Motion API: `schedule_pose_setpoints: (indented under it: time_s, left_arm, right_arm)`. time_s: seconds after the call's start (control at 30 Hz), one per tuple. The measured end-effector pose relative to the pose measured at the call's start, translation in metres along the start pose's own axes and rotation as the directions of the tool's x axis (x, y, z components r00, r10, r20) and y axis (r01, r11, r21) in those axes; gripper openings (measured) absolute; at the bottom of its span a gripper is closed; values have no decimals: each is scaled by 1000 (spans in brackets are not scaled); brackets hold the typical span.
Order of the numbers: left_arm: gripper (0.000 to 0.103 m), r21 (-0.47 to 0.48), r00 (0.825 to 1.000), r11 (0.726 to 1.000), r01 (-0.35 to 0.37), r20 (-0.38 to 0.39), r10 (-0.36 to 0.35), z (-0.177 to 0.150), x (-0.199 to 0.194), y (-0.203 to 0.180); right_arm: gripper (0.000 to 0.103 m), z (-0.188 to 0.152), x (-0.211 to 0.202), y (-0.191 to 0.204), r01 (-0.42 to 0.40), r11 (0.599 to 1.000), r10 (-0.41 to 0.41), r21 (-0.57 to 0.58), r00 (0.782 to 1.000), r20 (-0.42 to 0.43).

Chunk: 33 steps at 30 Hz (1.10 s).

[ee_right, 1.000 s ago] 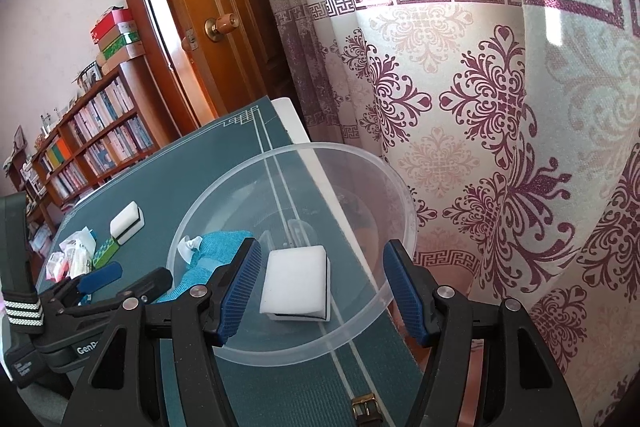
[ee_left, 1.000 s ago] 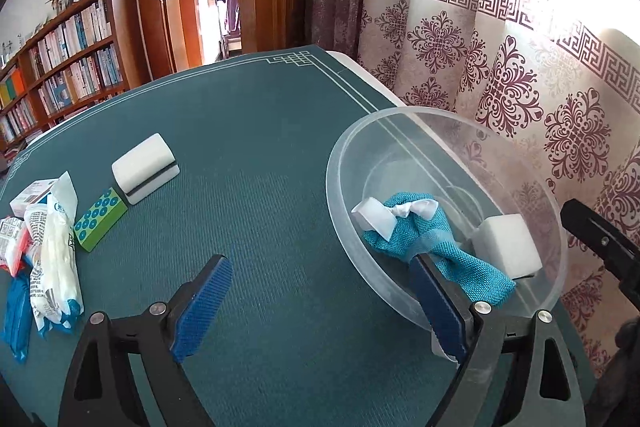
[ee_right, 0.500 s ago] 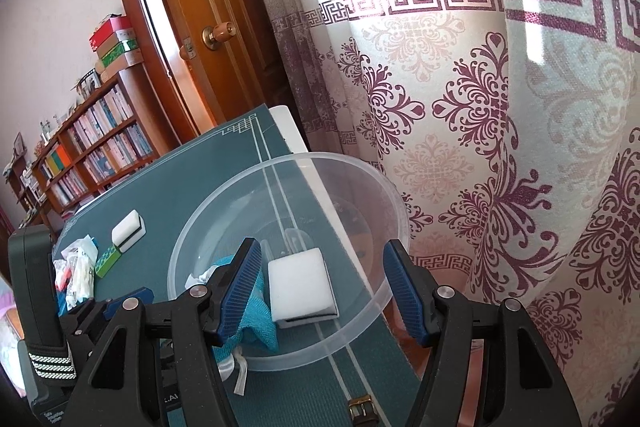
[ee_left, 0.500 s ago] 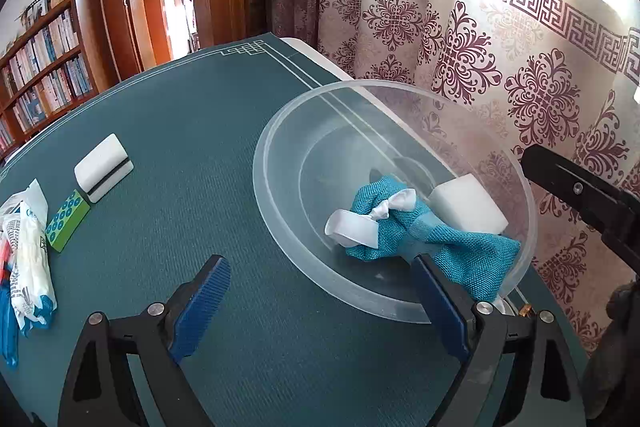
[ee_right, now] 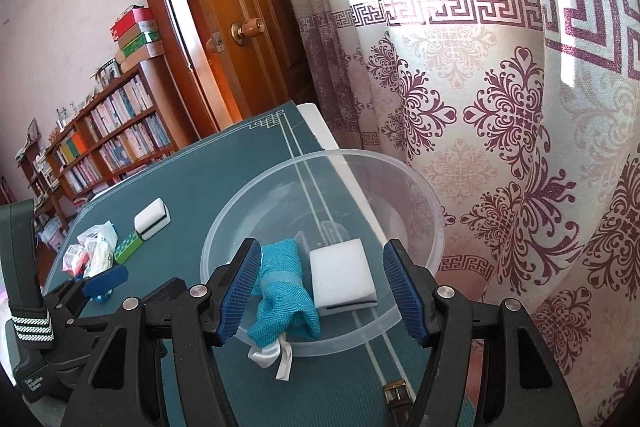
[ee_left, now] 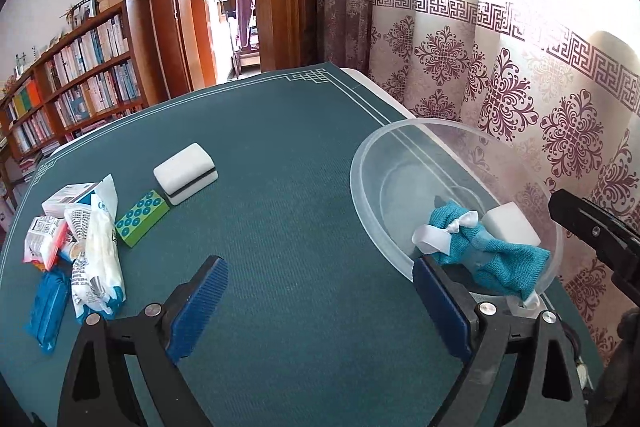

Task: Organize objects
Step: 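Withdraw both grippers from the bowl back toward the pile of items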

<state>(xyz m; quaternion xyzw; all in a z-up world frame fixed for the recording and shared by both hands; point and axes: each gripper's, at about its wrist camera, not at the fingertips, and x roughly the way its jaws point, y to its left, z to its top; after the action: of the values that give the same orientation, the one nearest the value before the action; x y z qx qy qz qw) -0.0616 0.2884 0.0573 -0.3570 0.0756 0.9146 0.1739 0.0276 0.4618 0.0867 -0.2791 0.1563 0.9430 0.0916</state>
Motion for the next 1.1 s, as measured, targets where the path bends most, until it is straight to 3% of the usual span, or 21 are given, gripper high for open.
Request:
schedule_pose_setpoints:
  time_s: [0.4,1.1]
  left_arm:
    - [99,-3,997,997,-72,39,72,-13,-20,29]
    - [101,-90,989,986,-141,24,144,-38,-31,102]
  right_arm:
    - [65,-15,-8,35,-45,997,44,-67,999,-28]
    - [66,-47,5,96,-112,984,93,-142,986,-135]
